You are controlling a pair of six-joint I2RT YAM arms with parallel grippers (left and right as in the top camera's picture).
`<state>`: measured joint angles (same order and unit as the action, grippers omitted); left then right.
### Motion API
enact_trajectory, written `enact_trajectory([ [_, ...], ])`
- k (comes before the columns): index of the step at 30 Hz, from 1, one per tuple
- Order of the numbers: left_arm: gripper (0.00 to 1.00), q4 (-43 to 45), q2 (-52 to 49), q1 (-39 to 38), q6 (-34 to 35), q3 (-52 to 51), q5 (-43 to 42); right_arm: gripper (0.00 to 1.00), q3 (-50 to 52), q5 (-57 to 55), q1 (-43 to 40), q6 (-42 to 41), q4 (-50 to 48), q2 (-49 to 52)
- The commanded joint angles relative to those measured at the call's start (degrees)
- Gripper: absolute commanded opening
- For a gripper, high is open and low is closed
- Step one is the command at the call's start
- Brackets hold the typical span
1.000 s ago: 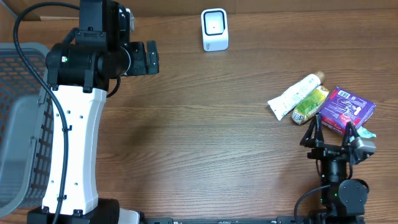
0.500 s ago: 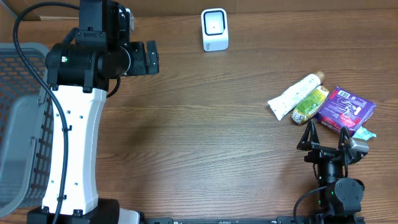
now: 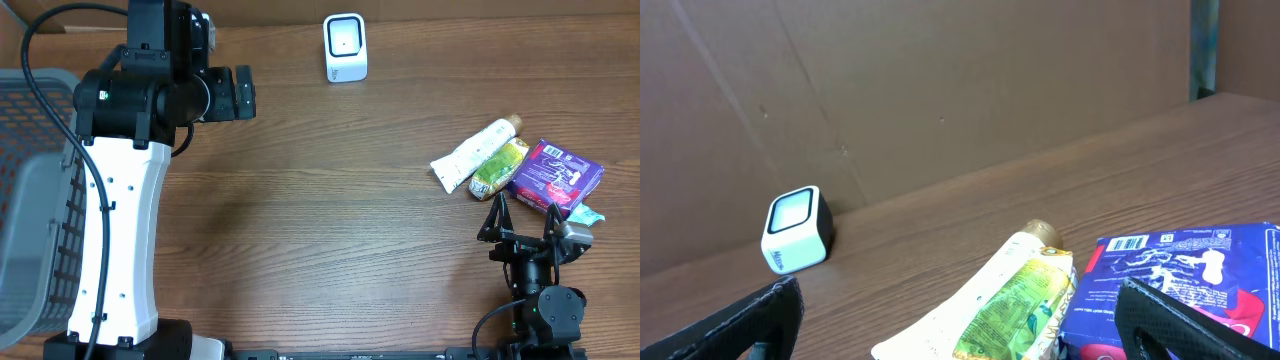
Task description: Scan the item barcode
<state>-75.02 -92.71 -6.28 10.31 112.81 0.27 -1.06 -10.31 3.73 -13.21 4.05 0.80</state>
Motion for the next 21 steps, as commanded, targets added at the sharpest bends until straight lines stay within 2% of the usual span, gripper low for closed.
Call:
enact_trajectory([
  [1, 1.0, 0.2, -0.2, -0.1, -0.5, 0.5, 0.3, 1.0, 0.6, 0.5, -0.2, 1.1, -0.3, -0.6],
  [16, 1.0, 1.2, 2.7, -0.1, -1.7, -0.6, 0.3, 1.0, 0.6, 0.5, -0.2, 1.1, -0.3, -0.6],
  [21, 1.0, 9.6, 11.3, -0.1, -5.6, -10.8, -0.7, 1.0, 0.6, 0.5, -0.2, 1.1, -0.3, -0.6],
])
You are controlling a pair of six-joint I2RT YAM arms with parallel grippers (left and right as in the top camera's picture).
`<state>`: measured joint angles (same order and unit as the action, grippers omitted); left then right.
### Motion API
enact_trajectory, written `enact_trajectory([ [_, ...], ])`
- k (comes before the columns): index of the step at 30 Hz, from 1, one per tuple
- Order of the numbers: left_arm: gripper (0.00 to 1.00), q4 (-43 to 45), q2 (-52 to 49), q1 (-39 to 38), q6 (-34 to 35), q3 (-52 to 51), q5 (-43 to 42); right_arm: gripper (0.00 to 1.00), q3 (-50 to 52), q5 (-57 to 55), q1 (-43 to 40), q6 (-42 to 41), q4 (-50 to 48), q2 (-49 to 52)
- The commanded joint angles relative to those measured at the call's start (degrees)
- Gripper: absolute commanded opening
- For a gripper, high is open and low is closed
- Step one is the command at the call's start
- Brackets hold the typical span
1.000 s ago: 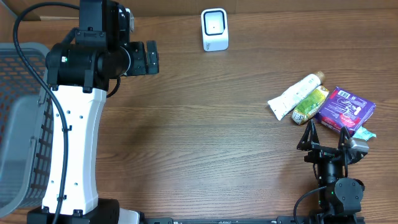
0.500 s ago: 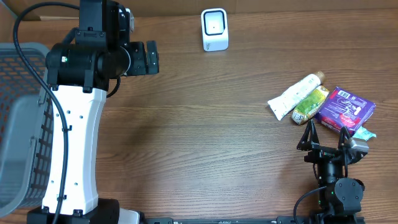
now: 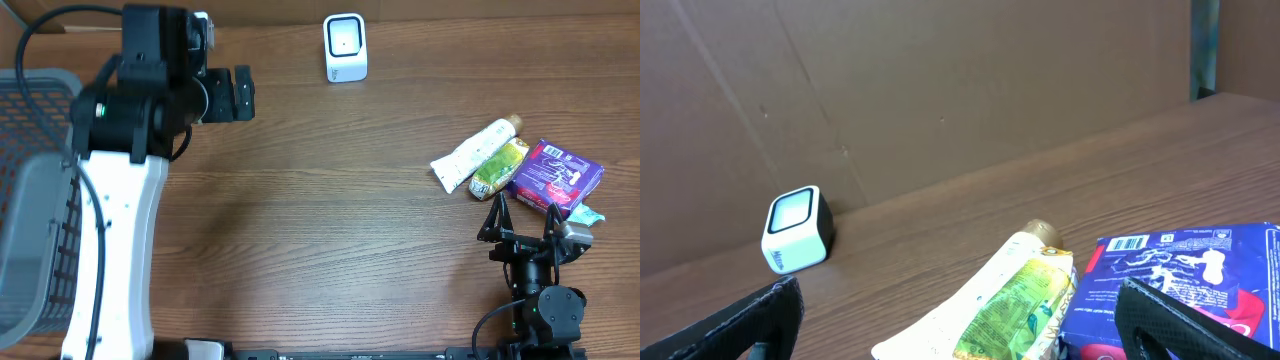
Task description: Scan the item barcode
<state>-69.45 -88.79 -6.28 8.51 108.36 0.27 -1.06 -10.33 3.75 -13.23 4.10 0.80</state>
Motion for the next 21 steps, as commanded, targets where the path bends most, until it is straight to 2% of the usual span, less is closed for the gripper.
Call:
enact_trajectory([
  [1, 0.99, 7.0, 9.4, -0.1, -5.0, -9.7, -1.6, 1.0, 0.6, 0.6, -0.2, 1.1, -0.3, -0.6],
  [10, 0.99, 44.6, 31.0, -0.1, -22.9, -50.5, -12.6, 1.0, 0.6, 0.6, -0.2, 1.1, -0.3, -0.6],
  [15, 0.99, 62.1, 40.8, -0.1, -25.7, -71.3, -13.4, 1.0, 0.6, 0.6, -0.2, 1.1, -0.3, -0.6],
  [21, 0.99, 77.8, 50.2, -0.1, -27.8, -90.3, -13.0, 1.0, 0.6, 0.6, -0.2, 1.1, -0.3, -0.6],
])
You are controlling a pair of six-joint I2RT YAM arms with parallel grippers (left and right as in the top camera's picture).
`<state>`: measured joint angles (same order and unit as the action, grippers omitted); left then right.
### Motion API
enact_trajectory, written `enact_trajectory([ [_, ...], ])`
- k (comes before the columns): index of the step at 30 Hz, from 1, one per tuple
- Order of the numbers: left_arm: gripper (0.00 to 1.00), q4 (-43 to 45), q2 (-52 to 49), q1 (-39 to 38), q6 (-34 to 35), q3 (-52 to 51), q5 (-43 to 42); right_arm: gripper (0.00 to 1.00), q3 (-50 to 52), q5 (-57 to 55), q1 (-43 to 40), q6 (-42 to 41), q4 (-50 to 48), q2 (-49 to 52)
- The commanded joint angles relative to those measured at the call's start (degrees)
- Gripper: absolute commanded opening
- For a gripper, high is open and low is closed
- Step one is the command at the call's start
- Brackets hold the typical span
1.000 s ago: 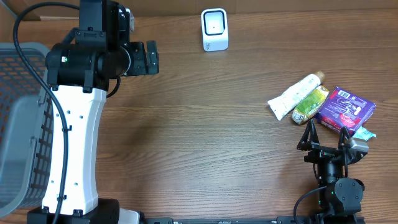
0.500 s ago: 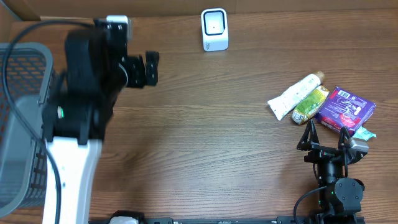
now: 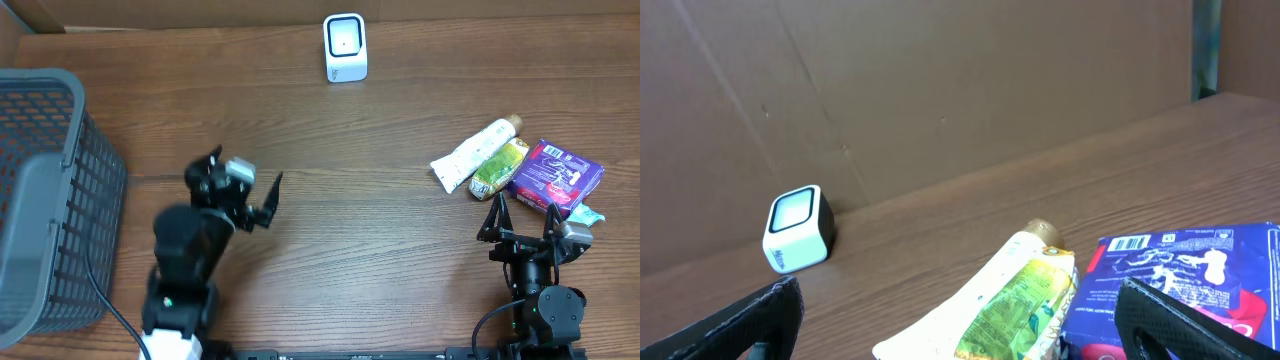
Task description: Scan the item barcode
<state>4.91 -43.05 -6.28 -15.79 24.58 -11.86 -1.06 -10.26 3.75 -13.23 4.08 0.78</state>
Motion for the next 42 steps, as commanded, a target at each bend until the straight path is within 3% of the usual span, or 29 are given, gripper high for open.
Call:
enact_trajectory([
  [1, 1.0, 4.8, 6.2, -0.1, -3.5, -8.7, -0.2, 1.0, 0.6, 0.5, -0.2, 1.1, -0.3, -0.6],
  [12, 1.0, 8.2, 25.9, -0.1, -3.5, -23.7, 5.9, 1.0, 0.6, 0.5, -0.2, 1.1, -0.3, -0.6],
  [24, 1.0, -9.2, 43.1, 1.1, -5.9, -24.3, 8.0, 1.0, 0.6, 0.5, -0.2, 1.1, -0.3, -0.6],
  [42, 1.0, -9.1, 42.8, 3.3, -5.0, -24.3, 7.8, 1.0, 0.6, 0.5, -0.2, 1.1, -0.3, -0.6],
])
